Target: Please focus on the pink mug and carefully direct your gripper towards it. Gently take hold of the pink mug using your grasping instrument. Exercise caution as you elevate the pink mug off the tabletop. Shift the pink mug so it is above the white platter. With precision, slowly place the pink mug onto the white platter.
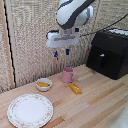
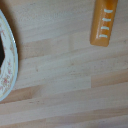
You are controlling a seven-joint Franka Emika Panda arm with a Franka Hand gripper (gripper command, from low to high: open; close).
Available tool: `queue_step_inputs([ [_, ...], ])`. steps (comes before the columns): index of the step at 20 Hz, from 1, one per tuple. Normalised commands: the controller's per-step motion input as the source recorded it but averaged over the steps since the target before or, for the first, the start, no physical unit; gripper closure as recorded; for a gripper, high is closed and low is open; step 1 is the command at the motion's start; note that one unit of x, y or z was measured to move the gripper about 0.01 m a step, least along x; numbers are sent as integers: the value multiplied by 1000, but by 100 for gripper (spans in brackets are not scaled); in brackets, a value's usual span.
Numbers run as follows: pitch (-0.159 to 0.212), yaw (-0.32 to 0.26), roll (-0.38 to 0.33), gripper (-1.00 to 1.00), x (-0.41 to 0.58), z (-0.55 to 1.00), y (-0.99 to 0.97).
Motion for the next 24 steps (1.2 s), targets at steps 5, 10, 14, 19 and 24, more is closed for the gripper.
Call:
queue_step_inputs([
  [5,22,-32,34,-100,462,0,-365],
  [10,38,-15,57,-100,481,0,-545],
  [14,91,-1,59,-100,351,0,-604],
  [19,116,-11,48,-100,283,0,-576],
  [24,87,-122,19,-100,253,0,-463],
])
